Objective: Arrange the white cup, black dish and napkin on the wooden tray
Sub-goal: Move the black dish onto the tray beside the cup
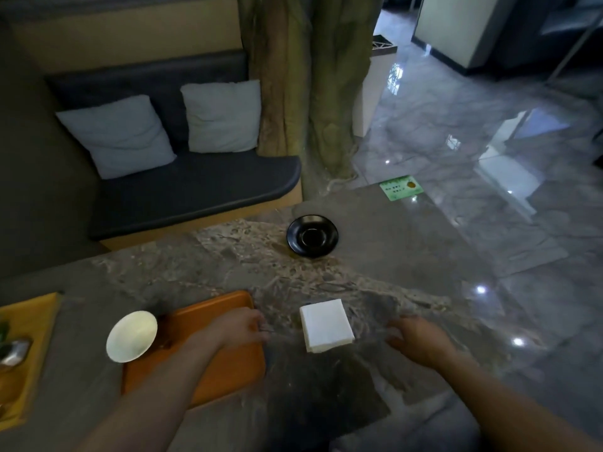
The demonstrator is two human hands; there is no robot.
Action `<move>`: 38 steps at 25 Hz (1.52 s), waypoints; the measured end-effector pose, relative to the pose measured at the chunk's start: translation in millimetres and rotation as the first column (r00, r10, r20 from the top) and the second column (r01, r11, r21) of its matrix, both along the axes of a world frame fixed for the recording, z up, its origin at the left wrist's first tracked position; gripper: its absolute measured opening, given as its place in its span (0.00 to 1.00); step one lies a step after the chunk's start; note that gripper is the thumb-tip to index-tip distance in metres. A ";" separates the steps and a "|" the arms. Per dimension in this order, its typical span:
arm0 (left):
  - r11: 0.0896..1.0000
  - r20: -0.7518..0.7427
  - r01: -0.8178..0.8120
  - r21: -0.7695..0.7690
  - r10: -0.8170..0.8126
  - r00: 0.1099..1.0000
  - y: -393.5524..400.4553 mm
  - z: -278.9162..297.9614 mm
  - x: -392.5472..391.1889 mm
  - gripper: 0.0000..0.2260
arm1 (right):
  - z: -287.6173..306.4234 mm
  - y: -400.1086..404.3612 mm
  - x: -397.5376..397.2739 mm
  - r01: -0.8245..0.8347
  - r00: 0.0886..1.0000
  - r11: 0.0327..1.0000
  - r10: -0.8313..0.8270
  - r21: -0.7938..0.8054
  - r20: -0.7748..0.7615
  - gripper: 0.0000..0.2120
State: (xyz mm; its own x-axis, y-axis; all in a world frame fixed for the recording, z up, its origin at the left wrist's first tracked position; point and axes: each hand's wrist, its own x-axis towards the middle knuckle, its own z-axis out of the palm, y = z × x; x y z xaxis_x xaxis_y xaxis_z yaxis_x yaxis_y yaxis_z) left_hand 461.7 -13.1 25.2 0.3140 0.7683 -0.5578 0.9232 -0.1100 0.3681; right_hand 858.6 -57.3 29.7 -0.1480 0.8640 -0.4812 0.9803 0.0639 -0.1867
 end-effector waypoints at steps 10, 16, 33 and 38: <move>0.994 0.036 -0.112 0.019 0.111 0.993 88.2 -23.3 -16.7 0.17 | -8.8 115.0 -29.5 0.053 0.997 0.998 -0.055 -0.028 -0.055 0.17; 0.986 0.009 -0.157 0.057 0.157 0.988 137.8 -39.6 1.4 0.30 | -19.3 179.5 -31.5 -0.007 1.000 1.000 0.007 0.028 -0.005 0.22; 0.967 -0.075 -0.206 0.152 0.220 0.973 204.4 -98.3 57.5 0.54 | -95.7 283.1 -36.3 -0.126 0.988 0.992 0.124 -0.012 -0.097 0.58; 0.951 -0.038 -0.233 0.203 0.246 0.969 199.8 -109.7 62.2 0.55 | -114.2 277.7 -46.7 -0.083 0.987 0.996 0.087 0.034 -0.137 0.62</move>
